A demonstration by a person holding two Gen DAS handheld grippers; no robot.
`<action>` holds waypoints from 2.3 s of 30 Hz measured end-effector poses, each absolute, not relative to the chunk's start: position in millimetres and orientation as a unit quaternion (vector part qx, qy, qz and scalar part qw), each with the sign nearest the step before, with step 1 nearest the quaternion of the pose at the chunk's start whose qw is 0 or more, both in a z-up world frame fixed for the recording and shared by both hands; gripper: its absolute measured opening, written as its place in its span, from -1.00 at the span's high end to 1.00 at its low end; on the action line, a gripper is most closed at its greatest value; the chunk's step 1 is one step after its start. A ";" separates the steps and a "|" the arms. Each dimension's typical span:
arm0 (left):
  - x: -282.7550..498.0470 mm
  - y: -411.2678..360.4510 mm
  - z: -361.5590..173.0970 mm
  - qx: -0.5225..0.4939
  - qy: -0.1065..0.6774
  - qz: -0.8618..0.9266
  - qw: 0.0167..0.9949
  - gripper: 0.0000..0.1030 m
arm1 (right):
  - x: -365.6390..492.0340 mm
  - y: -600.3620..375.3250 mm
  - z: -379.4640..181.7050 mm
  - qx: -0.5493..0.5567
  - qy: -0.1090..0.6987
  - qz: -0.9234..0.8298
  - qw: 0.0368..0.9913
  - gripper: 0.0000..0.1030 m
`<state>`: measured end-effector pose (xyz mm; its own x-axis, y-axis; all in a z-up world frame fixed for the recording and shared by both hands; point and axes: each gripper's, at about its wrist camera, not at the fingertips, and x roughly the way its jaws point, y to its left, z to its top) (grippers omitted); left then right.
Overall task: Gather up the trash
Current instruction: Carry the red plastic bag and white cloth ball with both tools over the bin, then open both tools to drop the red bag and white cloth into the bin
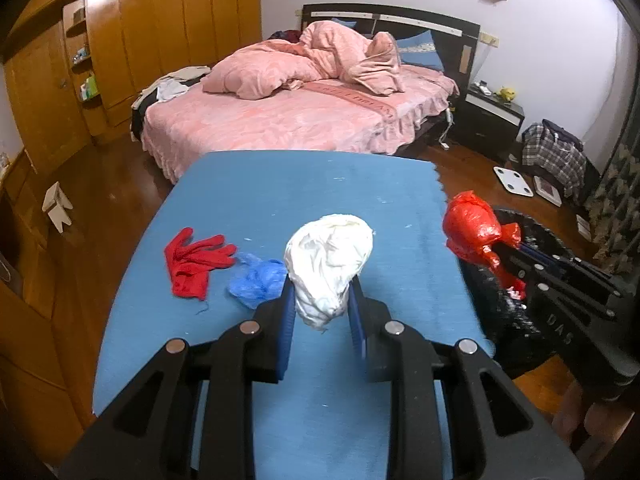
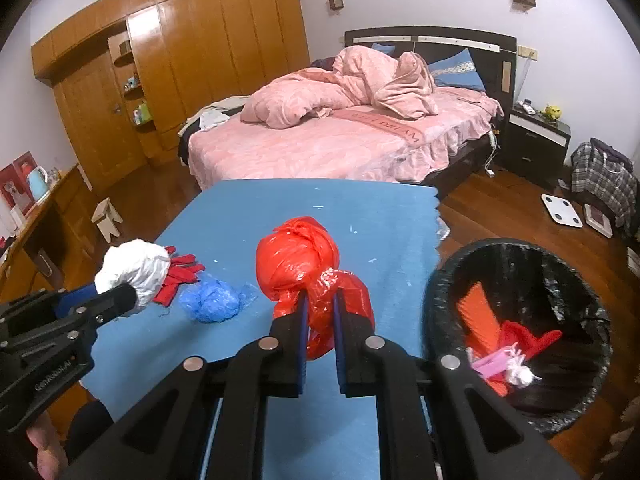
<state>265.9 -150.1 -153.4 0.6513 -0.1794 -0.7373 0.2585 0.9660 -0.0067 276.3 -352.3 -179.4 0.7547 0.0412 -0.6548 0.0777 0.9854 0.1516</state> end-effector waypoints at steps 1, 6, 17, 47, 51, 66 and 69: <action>263.8 -153.8 -152.2 0.051 0.399 -0.122 0.907 0.53 | 273.7 -354.9 -178.0 0.083 0.350 -0.012 0.933 0.78; 255.3 -173.8 -148.4 0.052 0.399 -0.132 0.906 0.53 | 259.6 -371.6 -168.5 0.079 0.343 -0.024 0.936 0.78; 234.1 -230.5 -146.6 0.061 0.403 -0.160 0.899 0.53 | 233.2 -424.2 -153.0 0.088 0.338 -0.057 0.935 0.78; 258.8 -420.3 -214.0 0.069 0.445 -0.263 0.854 0.53 | 233.2 -606.0 -224.6 0.112 0.408 -0.157 0.892 0.78; 269.2 -440.7 -233.8 0.079 0.457 -0.273 0.843 0.53 | 243.8 -622.5 -244.8 0.115 0.424 -0.162 0.883 0.78; 285.1 -460.7 -285.3 0.117 0.471 -0.304 0.820 -0.17 | 248.6 -643.8 -287.1 0.142 0.454 -0.167 0.863 0.44; 285.0 -451.6 -284.1 0.117 0.471 -0.299 0.822 -0.23 | 240.2 -642.8 -289.1 0.153 0.455 -0.170 0.861 0.44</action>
